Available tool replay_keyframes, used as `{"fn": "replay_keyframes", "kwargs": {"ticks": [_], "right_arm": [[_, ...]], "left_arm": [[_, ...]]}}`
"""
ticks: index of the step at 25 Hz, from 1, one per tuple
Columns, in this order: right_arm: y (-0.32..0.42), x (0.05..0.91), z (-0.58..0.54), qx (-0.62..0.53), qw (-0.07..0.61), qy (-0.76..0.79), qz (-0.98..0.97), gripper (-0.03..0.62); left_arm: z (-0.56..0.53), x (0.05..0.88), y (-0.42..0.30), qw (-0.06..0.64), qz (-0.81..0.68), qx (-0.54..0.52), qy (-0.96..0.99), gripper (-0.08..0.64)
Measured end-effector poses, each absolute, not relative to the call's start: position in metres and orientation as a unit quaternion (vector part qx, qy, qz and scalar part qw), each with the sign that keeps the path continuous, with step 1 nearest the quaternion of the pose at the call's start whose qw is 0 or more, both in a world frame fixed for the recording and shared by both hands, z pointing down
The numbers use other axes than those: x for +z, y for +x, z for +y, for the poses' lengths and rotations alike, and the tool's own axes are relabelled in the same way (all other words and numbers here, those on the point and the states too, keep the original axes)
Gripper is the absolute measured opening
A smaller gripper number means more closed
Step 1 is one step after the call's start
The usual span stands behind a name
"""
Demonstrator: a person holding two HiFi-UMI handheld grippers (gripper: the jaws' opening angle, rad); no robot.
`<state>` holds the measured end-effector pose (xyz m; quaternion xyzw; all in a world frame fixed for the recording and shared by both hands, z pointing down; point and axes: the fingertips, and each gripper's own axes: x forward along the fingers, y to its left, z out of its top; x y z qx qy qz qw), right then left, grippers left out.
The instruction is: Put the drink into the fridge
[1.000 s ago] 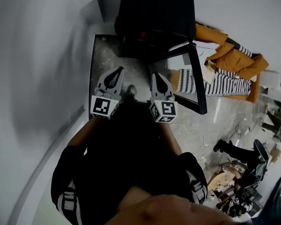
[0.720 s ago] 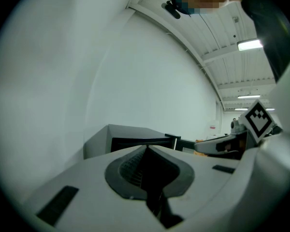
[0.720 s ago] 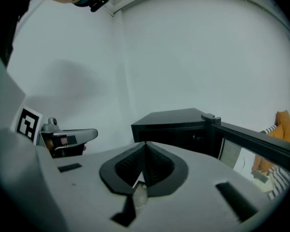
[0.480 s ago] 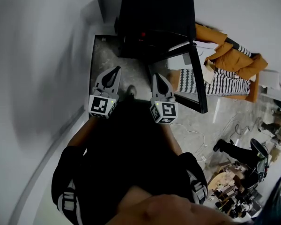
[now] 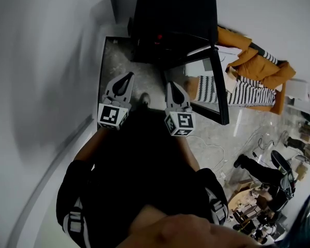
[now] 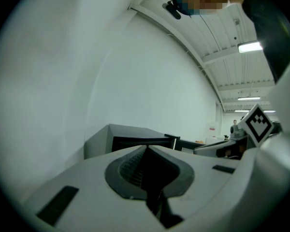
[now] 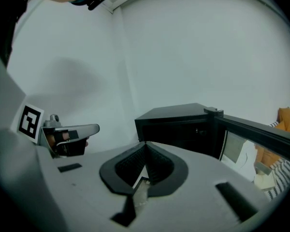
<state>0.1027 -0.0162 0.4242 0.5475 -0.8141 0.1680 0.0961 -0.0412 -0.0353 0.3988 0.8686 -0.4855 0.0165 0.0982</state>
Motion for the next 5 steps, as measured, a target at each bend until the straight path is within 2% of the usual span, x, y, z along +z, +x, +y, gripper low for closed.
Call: {"fn": "replay_keyframes", "kwargs": {"ticks": [5], "right_arm": [[0.1044, 0.4255, -0.0166, 0.169, 0.095, 0.550, -0.813, 0.001]], "left_arm": [[-0.0361, 0.3993, -0.0404, 0.102, -0.487, 0.015, 0.867, 0.006]]}}
